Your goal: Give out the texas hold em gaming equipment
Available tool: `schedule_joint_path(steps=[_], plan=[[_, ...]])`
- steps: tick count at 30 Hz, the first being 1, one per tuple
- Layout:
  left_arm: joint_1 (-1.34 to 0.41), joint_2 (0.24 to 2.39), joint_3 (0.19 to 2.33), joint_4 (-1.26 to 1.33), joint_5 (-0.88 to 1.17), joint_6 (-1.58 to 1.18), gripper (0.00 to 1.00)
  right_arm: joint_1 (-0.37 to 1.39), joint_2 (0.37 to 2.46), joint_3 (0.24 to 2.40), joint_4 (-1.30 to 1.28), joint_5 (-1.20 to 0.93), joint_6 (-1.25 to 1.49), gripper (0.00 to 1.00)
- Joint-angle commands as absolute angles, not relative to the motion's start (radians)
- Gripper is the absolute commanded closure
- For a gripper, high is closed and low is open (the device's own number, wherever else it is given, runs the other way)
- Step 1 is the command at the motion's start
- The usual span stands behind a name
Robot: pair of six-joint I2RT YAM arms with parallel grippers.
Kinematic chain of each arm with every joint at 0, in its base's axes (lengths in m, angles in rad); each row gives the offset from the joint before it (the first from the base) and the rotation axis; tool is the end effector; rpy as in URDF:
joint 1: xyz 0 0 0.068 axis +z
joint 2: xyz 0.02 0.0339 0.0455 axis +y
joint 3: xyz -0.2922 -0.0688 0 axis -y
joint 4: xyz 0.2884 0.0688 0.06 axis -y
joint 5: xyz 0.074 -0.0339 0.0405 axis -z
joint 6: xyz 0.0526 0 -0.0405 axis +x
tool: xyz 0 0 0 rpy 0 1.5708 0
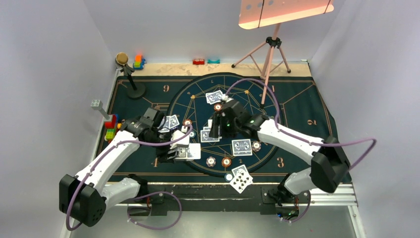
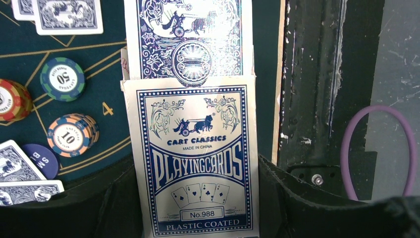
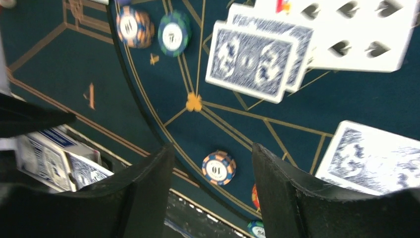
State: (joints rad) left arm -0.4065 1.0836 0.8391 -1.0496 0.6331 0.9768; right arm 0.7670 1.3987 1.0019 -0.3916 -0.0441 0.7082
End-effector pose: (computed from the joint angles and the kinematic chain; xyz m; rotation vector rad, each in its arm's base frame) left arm 0.1800 -0.1114 0.2481 1.7588 1.9369 -0.7192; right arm 0.2492 0.2434 0.2555 -0.0959 2.4910 0.7321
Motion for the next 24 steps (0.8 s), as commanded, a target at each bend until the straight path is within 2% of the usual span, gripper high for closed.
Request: schedule_joint_path(steps=[1, 5, 9, 19, 24], plan=[[-0.401, 1.056, 0.854, -0.993, 0.725, 0.951, 1.00, 0.893, 1.472, 1.083, -0.524, 0.061, 0.715, 0.40], [-0.393, 1.048, 0.851, -0.981, 0.740, 0.921, 1.00, 0.945, 1.450, 1.047, -0.490, 0.064, 0.748, 0.46], [-0.393, 1.050, 0.849, -0.967, 0.750, 0.900, 1.00, 0.994, 1.480, 1.102, -0.505, 0.070, 0.756, 0.50], [-0.394, 1.075, 0.837, -0.954, 0.733, 0.894, 1.00, 1.074, 1.628, 1.287, -0.532, 0.039, 0.727, 0.54], [-0.402, 1.069, 0.826, -0.980, 0.740, 0.940, 0.96, 1.075, 1.584, 1.255, -0.600, 0.054, 0.719, 0.54]])
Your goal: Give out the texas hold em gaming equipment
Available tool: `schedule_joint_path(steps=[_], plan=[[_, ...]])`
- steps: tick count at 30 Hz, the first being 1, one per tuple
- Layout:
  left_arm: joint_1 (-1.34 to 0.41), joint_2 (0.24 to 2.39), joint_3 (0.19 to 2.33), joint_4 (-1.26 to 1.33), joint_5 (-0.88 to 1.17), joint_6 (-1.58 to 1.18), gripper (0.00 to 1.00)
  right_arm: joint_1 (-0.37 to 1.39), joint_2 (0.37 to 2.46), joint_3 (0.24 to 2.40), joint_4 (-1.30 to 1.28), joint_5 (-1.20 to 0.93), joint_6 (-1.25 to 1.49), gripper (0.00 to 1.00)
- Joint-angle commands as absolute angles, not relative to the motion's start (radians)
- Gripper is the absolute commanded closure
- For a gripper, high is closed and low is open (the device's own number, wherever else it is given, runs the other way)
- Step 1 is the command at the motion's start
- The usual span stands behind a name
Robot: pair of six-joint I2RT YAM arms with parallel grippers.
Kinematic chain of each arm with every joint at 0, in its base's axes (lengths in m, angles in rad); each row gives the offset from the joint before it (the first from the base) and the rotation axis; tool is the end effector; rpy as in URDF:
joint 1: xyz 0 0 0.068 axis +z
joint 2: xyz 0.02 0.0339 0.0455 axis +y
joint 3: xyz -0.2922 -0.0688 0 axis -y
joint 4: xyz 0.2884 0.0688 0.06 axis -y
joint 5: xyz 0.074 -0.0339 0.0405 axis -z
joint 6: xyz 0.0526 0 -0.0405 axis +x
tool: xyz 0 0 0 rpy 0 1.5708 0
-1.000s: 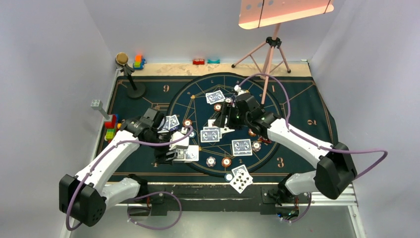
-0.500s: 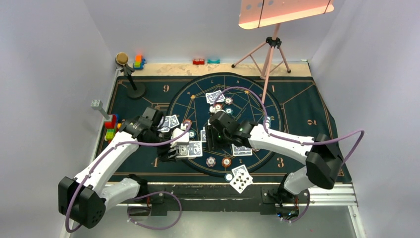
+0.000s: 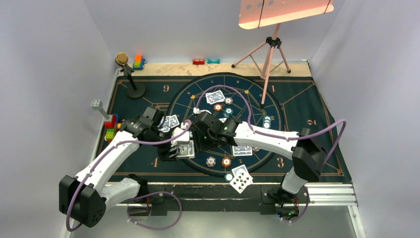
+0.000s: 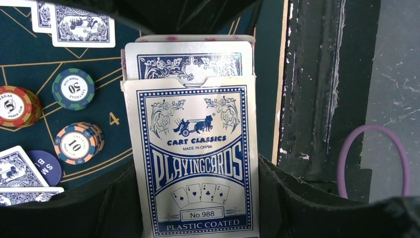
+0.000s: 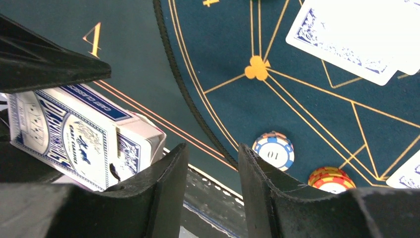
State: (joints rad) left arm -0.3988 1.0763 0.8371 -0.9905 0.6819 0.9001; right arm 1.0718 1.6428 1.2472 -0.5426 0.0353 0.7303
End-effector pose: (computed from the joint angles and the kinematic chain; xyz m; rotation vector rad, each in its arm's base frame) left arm 0.1845 -0.1137 0.2524 1.6638 1.9338 -0.7664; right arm 0.1955 0.3548 0.2471 -0.4348 2.6115 0.6503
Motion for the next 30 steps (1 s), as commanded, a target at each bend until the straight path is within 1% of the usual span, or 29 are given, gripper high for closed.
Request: schedule_joint_path(steps=[1, 6, 12, 13, 17, 18, 19, 20, 22, 26, 30], plan=[[-0.407, 1.064, 0.813, -0.980, 0.735, 0.955, 0.95, 1.073, 1.558, 1.232, -0.619, 0.079, 0.722, 0.54], [-0.467, 1.122, 0.768, -0.984, 0.677, 1.015, 0.86, 1.032, 1.423, 1.130, -0.675, 0.140, 0.751, 0.54], [-0.502, 1.236, 0.763, -0.944, 0.639, 1.013, 0.74, 0.927, 1.300, 1.048, -0.666, 0.119, 0.772, 0.54], [-0.505, 1.246, 0.759, -0.920, 0.637, 1.008, 0.70, 0.914, 1.290, 1.044, -0.665, 0.116, 0.772, 0.54], [-0.520, 1.284, 0.735, -0.876, 0.634, 1.006, 0.35, 0.876, 1.271, 1.045, -0.670, 0.108, 0.769, 0.55], [-0.521, 1.288, 0.731, -0.873, 0.636, 1.005, 0.21, 0.871, 1.267, 1.045, -0.670, 0.107, 0.769, 0.54], [-0.523, 1.289, 0.728, -0.872, 0.636, 1.004, 0.04, 0.867, 1.264, 1.045, -0.672, 0.104, 0.767, 0.54], [-0.523, 1.286, 0.726, -0.869, 0.635, 0.999, 0.01, 0.861, 1.261, 1.043, -0.672, 0.098, 0.767, 0.54], [-0.523, 1.271, 0.723, -0.868, 0.628, 0.991, 0.00, 0.850, 1.255, 1.043, -0.672, 0.092, 0.765, 0.53], [-0.522, 1.212, 0.744, -0.881, 0.593, 0.946, 0.00, 0.830, 1.243, 1.056, -0.682, 0.096, 0.761, 0.44], [-0.513, 1.164, 0.841, -0.913, 0.490, 0.821, 0.00, 0.816, 1.221, 1.087, -0.704, 0.114, 0.753, 0.36]])
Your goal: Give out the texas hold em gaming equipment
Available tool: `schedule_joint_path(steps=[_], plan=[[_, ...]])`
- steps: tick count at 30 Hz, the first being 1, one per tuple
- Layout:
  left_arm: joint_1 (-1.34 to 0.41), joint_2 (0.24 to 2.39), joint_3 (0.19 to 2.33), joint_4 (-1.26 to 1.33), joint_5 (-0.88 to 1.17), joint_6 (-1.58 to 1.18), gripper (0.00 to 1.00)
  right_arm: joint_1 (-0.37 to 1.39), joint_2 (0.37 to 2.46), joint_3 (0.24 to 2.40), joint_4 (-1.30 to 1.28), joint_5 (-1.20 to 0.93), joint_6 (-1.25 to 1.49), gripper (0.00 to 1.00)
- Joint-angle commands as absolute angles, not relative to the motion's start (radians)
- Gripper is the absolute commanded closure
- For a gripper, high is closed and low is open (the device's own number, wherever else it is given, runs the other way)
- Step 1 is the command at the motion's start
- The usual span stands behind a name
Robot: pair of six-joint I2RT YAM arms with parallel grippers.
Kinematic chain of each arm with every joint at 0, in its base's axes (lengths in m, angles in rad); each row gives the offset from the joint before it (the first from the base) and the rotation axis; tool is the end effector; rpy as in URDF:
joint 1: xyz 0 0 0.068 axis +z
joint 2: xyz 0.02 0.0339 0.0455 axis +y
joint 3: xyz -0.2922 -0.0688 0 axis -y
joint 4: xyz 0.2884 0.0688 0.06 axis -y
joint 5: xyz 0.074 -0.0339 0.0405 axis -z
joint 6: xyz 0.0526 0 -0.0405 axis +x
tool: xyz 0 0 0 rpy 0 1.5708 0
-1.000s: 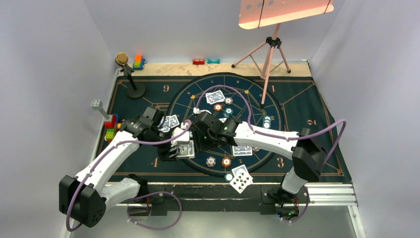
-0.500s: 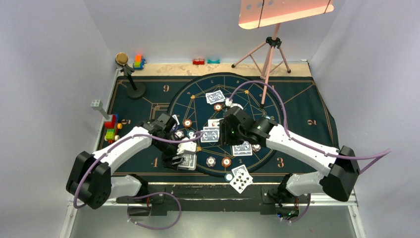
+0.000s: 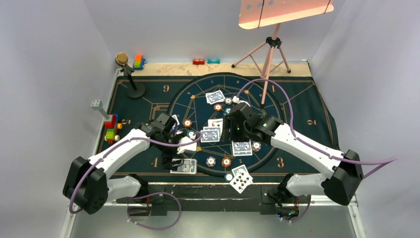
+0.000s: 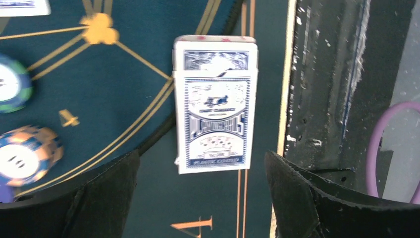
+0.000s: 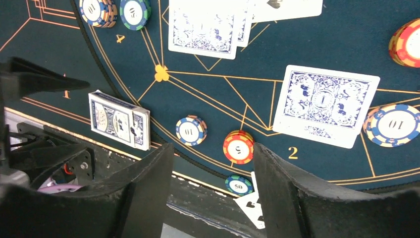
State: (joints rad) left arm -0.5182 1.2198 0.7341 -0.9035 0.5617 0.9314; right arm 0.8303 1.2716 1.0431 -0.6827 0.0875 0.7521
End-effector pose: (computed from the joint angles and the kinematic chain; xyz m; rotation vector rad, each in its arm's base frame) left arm 0.1807 -0.1353 0.1897 1.8852 2.0193 -0.7281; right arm 0.2097 0.2226 0.2859 -0.0618 2.5639 0.5454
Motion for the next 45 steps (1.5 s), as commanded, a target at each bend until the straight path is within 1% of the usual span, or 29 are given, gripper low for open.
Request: schedule_joint_path(steps=[1, 4, 9, 13, 16, 17, 18, 19, 20, 22, 24, 26, 28, 30, 33, 38, 42, 44, 45], plan=[[-0.502, 1.150, 0.871, -0.927, 0.472, 0.789, 0.00, 0.812, 1.213, 1.095, -0.710, 0.122, 0.750, 0.34], [-0.444, 1.096, 0.944, -0.951, 0.455, 0.701, 0.00, 0.801, 1.195, 1.118, -0.726, 0.159, 0.728, 0.30], [-0.324, 1.030, 0.996, -0.932, 0.407, 0.528, 0.00, 0.736, 1.145, 1.103, -0.732, 0.282, 0.700, 0.29], [-0.190, 1.012, 0.989, -0.853, 0.416, 0.406, 0.00, 0.544, 1.008, 0.977, -0.609, 0.387, 0.650, 0.28], [-0.062, 1.011, 0.957, -0.702, 0.399, 0.291, 0.00, 0.439, 0.902, 0.849, -0.432, 0.583, 0.571, 0.25], [-0.026, 1.002, 0.924, -0.627, 0.382, 0.256, 0.00, 0.422, 0.879, 0.804, -0.351, 0.699, 0.526, 0.25], [-0.004, 0.993, 0.887, -0.550, 0.379, 0.233, 0.00, 0.412, 0.862, 0.747, -0.254, 0.777, 0.463, 0.24], [0.032, 0.984, 0.851, -0.481, 0.387, 0.220, 0.00, 0.405, 0.847, 0.688, -0.139, 0.844, 0.390, 0.19], [0.048, 0.975, 0.806, -0.406, 0.390, 0.206, 0.00, 0.400, 0.842, 0.637, -0.045, 0.905, 0.343, 0.16], [0.063, 0.949, 0.706, -0.240, 0.373, 0.182, 0.00, 0.385, 0.831, 0.508, 0.224, 0.970, 0.219, 0.14], [0.069, 0.947, 0.637, -0.104, 0.359, 0.159, 0.00, 0.350, 0.819, 0.382, 0.435, 0.942, 0.134, 0.12], [0.069, 0.981, 0.614, -0.031, 0.365, 0.133, 0.00, 0.307, 0.822, 0.317, 0.571, 0.869, 0.132, 0.11], [0.070, 1.030, 0.598, 0.046, 0.388, 0.115, 0.01, 0.282, 0.869, 0.286, 0.690, 0.825, 0.112, 0.10], [0.072, 1.088, 0.579, 0.134, 0.385, 0.095, 0.01, 0.268, 0.964, 0.291, 0.780, 0.813, 0.068, 0.09], [0.075, 1.144, 0.537, 0.272, 0.348, 0.076, 0.01, 0.246, 1.061, 0.295, 0.887, 0.817, 0.064, 0.07], [0.076, 1.156, 0.410, 0.538, 0.328, 0.058, 0.01, 0.223, 1.194, 0.313, 1.008, 0.843, 0.058, 0.06], [0.075, 1.205, 0.380, 0.654, 0.318, 0.051, 0.01, 0.211, 1.256, 0.311, 1.080, 0.854, 0.087, 0.05], [0.075, 1.217, 0.384, 0.669, 0.318, 0.035, 0.01, 0.207, 1.293, 0.305, 1.126, 0.854, 0.092, 0.04], [0.076, 1.233, 0.362, 0.721, 0.327, 0.033, 0.01, 0.205, 1.310, 0.301, 1.152, 0.863, 0.095, 0.04]])
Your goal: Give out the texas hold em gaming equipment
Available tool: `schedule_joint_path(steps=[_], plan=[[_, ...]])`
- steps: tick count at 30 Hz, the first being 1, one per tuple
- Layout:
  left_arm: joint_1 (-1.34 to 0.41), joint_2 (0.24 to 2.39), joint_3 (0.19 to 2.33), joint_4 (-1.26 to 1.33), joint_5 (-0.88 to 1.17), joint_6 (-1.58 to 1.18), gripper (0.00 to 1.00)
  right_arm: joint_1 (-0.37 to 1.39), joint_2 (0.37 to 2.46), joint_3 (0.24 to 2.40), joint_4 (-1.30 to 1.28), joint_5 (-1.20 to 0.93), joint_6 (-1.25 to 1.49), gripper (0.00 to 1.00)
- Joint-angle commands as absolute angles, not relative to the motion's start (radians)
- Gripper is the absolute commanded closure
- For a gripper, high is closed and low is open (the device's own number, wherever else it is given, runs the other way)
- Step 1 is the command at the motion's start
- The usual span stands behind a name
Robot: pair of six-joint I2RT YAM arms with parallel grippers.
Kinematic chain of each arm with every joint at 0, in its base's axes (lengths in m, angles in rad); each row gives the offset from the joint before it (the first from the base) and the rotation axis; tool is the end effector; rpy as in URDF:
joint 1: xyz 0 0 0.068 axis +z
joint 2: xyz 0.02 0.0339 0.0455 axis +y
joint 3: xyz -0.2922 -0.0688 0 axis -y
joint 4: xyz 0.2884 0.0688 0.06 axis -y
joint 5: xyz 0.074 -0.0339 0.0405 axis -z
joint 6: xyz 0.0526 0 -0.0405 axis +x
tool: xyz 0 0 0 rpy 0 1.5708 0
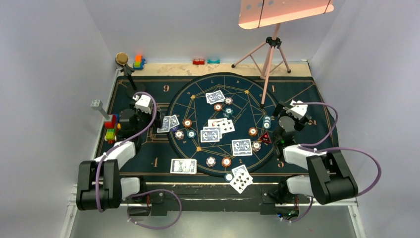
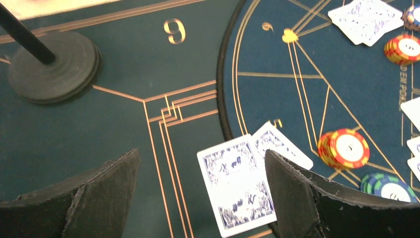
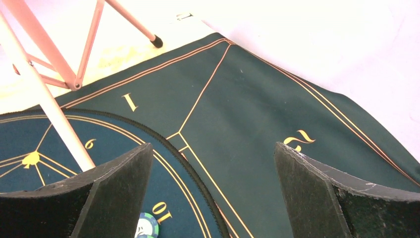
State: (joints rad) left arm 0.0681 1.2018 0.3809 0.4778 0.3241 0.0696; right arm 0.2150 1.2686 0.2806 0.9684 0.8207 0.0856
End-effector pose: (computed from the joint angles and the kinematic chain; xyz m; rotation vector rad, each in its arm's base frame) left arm 0.2722 0.0018 0.1742 0.2190 1.8885 -0.2165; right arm 0.2541 0.0161 0.1825 0.5312 1.5089 -0.4169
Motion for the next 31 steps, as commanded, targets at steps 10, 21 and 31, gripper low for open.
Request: schedule_joint_path(steps=[10, 21, 31], plan=[[0.074, 1.354, 0.297, 0.954, 0.357, 0.040, 0.00, 0.184, 1.374, 0.203, 1.424, 0.560, -0.050, 0.02], [0.074, 1.353, 0.295, 0.960, 0.351, 0.037, 0.00, 0.095, 1.403, 0.279, 1.275, 0.443, 0.029, 0.02], [0.074, 1.354, 0.297, 0.955, 0.344, 0.039, 0.00, 0.095, 1.399, 0.279, 1.265, 0.443, 0.034, 0.02]])
